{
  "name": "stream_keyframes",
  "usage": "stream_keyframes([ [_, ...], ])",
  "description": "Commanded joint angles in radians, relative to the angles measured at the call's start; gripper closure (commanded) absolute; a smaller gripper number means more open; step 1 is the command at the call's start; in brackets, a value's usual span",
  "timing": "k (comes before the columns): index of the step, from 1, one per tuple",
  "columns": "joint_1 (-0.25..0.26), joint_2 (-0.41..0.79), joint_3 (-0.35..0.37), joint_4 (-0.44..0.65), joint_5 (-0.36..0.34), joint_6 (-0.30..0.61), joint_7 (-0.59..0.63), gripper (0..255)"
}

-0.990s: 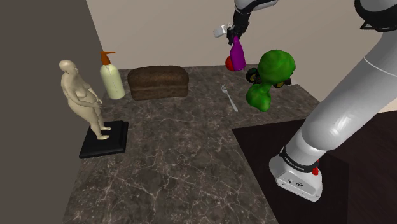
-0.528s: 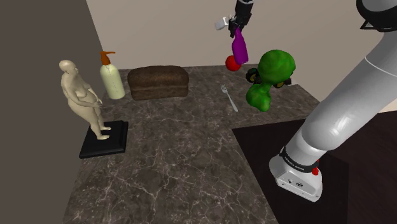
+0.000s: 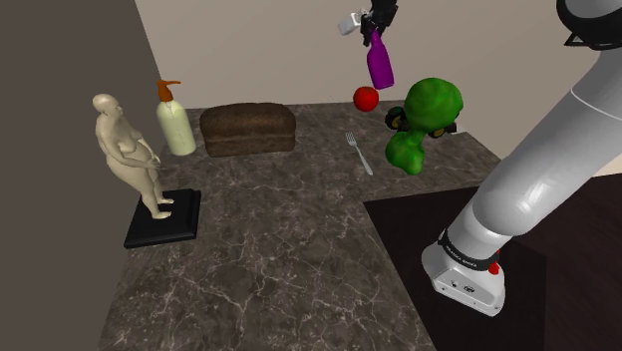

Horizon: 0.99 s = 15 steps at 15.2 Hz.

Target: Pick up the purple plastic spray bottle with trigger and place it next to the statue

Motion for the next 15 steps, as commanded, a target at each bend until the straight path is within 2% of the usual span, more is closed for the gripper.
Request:
stream_keyframes([
  [1, 0.001, 0.002, 0.001, 0.032, 0.002, -0.030, -0.004, 255],
  [15, 0.001, 0.055, -0.002, 0.283, 0.027, -0.227, -0.040, 255],
])
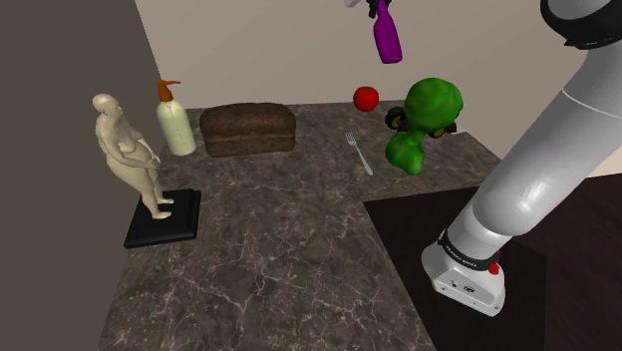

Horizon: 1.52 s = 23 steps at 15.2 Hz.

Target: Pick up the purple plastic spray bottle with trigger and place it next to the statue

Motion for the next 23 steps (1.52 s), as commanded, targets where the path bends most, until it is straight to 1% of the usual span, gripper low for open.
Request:
stream_keyframes([
  [1, -0.001, 0.010, -0.001, 0.039, 0.004, -0.029, -0.006, 255],
  [9, -0.008, 0.075, -0.008, 0.230, 0.027, -0.156, -0.034, 255],
  [10, -0.008, 0.076, -0.008, 0.233, 0.028, -0.158, -0.034, 255],
  [16, 0.074, -0.039, 0.077, 0.104, -0.042, -0.164, 0.123, 255],
  [23, 0.149, -0.111, 0.186, 0.030, -0.084, -0.199, 0.300, 255],
])
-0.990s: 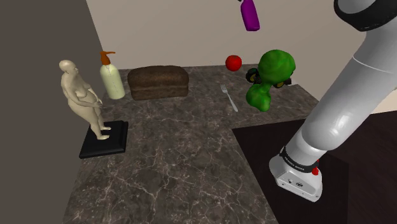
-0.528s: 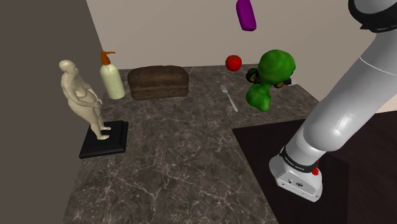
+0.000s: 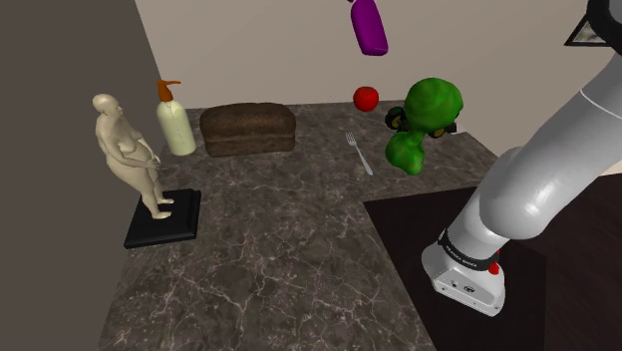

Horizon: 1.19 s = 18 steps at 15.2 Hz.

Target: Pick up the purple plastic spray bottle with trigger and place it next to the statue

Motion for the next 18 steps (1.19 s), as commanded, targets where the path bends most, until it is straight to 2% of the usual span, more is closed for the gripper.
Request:
stream_keyframes([
  [1, 0.020, -0.010, 0.030, -0.005, -0.008, -0.016, 0.049, 255],
  [10, 0.110, -0.007, 0.173, 0.012, -0.030, -0.085, 0.269, 255],
  [18, 0.198, 0.079, 0.298, 0.124, -0.056, -0.168, 0.463, 255],
])
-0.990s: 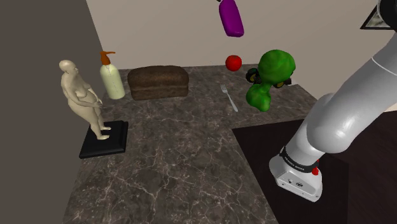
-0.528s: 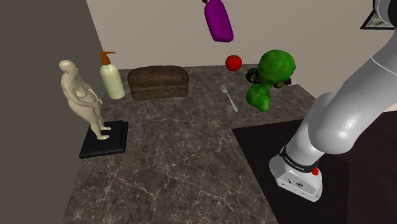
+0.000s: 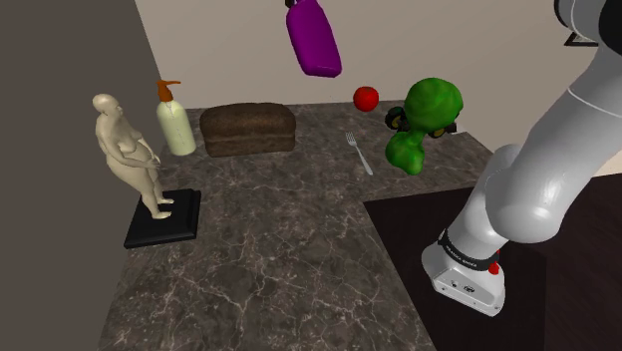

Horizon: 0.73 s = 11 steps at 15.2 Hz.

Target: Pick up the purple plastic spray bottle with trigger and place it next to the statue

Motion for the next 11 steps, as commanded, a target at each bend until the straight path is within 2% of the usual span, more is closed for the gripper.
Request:
stream_keyframes([
  [1, 0.024, 0.023, 0.030, 0.025, -0.009, -0.017, 0.051, 255],
  [7, 0.113, 0.158, 0.120, 0.200, -0.061, -0.108, 0.194, 255],
  [11, 0.204, 0.293, 0.168, 0.385, -0.125, -0.197, 0.280, 255],
])
